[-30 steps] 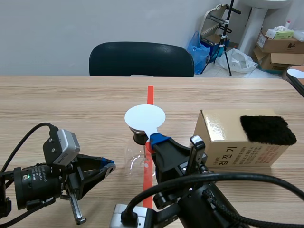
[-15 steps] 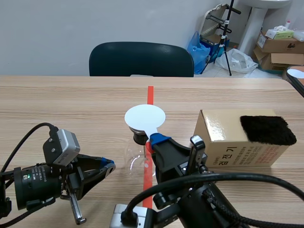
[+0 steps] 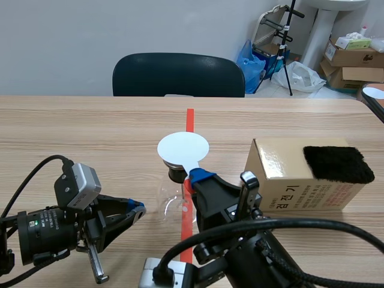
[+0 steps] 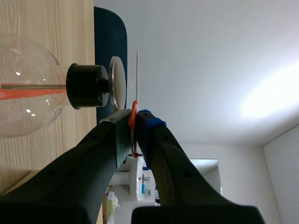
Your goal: Do the electroscope experiment
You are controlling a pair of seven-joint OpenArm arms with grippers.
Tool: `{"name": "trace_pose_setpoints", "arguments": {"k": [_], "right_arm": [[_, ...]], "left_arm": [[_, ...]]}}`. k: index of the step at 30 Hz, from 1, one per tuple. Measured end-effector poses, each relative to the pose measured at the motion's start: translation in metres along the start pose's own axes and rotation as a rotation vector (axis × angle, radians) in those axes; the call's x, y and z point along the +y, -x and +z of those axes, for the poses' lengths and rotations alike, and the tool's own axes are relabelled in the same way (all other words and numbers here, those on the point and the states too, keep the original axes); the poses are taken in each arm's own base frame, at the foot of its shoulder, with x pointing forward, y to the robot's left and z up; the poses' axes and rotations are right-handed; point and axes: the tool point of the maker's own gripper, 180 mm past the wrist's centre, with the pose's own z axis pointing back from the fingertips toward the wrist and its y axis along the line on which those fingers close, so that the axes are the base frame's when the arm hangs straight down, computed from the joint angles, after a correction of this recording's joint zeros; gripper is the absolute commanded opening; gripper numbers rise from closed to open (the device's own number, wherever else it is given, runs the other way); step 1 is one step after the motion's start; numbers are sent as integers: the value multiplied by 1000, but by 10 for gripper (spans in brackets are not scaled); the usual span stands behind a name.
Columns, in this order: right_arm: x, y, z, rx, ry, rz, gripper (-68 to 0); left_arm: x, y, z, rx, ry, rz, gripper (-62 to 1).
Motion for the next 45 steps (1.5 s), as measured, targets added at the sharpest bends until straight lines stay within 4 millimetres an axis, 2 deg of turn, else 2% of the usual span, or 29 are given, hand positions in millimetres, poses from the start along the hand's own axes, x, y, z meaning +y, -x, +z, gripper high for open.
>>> {"name": "trace_pose_setpoints", "arguments": {"k": [9,28,39,45], "right_arm": [[0,3,0,19,0,0,-667],[0,72,15,410,0,0,-667],[0,91,25,528,0,0,-667],[0,93,26,539,0,0,-667]], "left_arm": [[0,0,0,0,0,0,-580],[0,0,0,0,0,0,-580],[0,0,0,0,0,0,-580],[0,0,0,0,0,0,-580]]}}
